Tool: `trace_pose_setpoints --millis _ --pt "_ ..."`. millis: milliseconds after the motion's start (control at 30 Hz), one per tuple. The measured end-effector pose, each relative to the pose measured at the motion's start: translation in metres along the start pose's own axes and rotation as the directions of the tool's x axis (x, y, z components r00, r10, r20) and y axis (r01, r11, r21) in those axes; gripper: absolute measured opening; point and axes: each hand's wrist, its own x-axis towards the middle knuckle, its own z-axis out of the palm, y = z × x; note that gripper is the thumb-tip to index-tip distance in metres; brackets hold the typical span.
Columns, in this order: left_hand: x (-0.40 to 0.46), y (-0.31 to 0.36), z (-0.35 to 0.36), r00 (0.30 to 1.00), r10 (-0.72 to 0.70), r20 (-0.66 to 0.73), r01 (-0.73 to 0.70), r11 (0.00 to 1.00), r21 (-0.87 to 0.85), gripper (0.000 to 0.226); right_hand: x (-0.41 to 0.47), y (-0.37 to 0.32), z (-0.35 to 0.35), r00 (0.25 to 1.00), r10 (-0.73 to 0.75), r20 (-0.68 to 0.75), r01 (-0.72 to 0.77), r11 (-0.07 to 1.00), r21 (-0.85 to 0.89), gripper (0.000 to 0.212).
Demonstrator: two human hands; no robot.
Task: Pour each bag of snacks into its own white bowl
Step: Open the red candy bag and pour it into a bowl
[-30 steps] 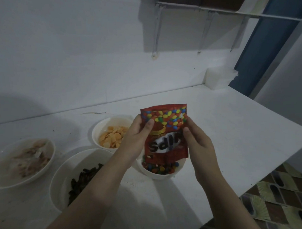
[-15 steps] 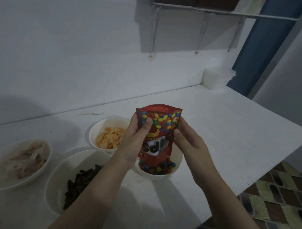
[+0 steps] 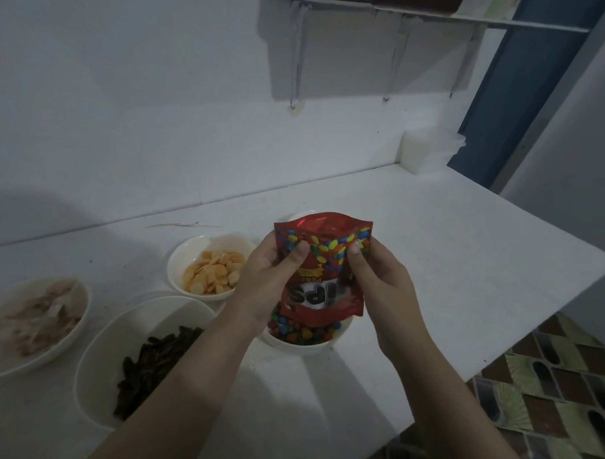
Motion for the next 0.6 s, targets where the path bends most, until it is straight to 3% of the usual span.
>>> trace_pose_setpoints --millis 133,233,333,467,600 --pt "0.004 0.001 -0.004 0.993 0.051 -0.107 -0.051 0.999 0.003 0.020 0.005 -0.002 0.004 0.998 -0.007 -0.070 0.010 0.999 0.041 0.022" --pt "0.007 0.003 -0.011 0.991 0.073 -0.111 -0.071 0.997 0.029 0.014 0.011 -0.002 0.004 1.000 0.010 -0.025 -0.008 0.999 0.050 0.024" --pt "0.009 0.005 -0.016 0.991 0.082 -0.103 -0.081 0.997 0.018 0.023 0.014 -0.005 0.008 0.999 0.004 0.052 -0.009 0.994 0.107 0.029" --pt "0.009 0.010 -0.016 0.994 0.103 -0.037 -0.103 0.995 -0.006 0.037 0.016 -0.007 0.019 0.999 -0.032 -0.035 0.039 0.973 0.229 0.022" --pt "0.012 0.016 -0.015 0.990 0.133 0.049 -0.132 0.991 -0.013 0.045 0.014 -0.005 0.032 1.000 -0.006 0.003 0.005 0.969 0.246 0.031"
